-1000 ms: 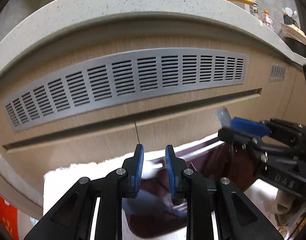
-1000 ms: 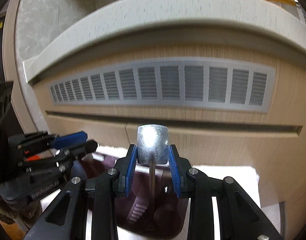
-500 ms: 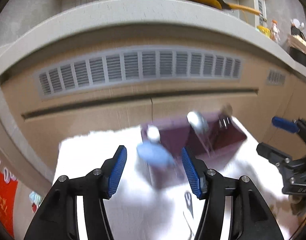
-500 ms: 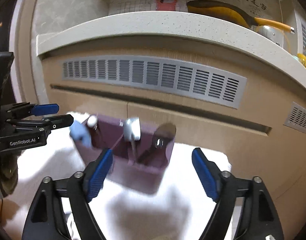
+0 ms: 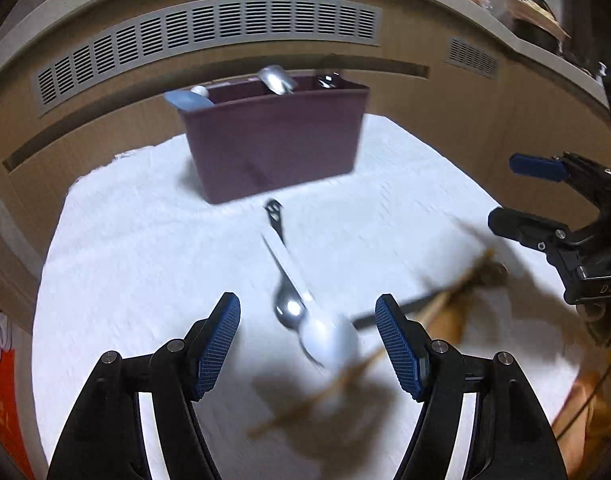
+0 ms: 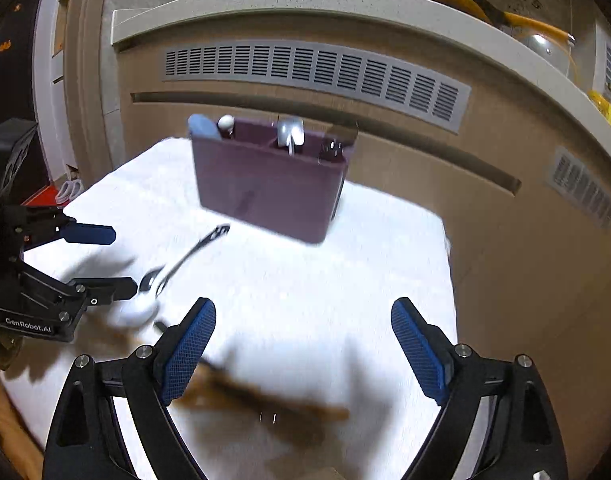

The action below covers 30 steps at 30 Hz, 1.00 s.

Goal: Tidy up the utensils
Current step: 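Grasp the white plastic spoon with the left tool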

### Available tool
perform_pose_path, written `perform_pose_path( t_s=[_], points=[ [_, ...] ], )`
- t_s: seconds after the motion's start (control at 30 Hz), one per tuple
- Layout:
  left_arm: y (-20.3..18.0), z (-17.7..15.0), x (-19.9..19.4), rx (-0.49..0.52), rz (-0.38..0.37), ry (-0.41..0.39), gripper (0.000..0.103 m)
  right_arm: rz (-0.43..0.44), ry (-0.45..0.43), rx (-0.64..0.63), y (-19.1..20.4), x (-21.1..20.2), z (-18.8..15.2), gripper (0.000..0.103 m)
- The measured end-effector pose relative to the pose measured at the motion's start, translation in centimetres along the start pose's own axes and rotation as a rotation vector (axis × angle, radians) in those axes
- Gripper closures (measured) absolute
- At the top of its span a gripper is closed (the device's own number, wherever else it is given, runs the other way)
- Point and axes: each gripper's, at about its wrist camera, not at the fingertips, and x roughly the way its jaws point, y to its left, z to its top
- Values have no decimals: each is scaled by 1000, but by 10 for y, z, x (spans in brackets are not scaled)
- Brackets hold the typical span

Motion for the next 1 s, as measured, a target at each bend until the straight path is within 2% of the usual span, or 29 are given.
perform_pose_path(
  t_s=[0.1, 0.2, 0.27, 0.33, 0.43, 0.57, 0.67, 0.87, 1.0],
  points=[
    [-14, -7, -7, 17, -40, -7, 32, 41, 46, 13, 0, -8, -20, 16],
    [-33, -9, -8, 106, -69, -8, 33, 43, 87, 19, 0, -11, -40, 16],
    [-49, -10, -3, 183, -91, 7, 38, 38, 106, 35, -2, -11, -50, 16],
    [-57, -10, 4, 212, -116, 37, 46, 40, 120, 61, -6, -11, -57, 16],
    [-64, -8, 9, 216, -134, 54, 46, 47, 135, 90, -9, -10, -67, 16],
    [-60, -7, 11, 194, -102, 54, 46, 64, 166, 84, -7, 0, -72, 18],
    [-45, -5, 11, 154, -69, 61, 46, 44, 216, 77, -6, 15, -73, 37],
    [-4, -7, 17, -39, -43, 77, 46, 10, 241, 91, -16, 29, -69, 45],
    [-2, -13, 29, -73, -31, 106, 46, 15, 237, 104, -16, 33, -67, 45]
  ],
)
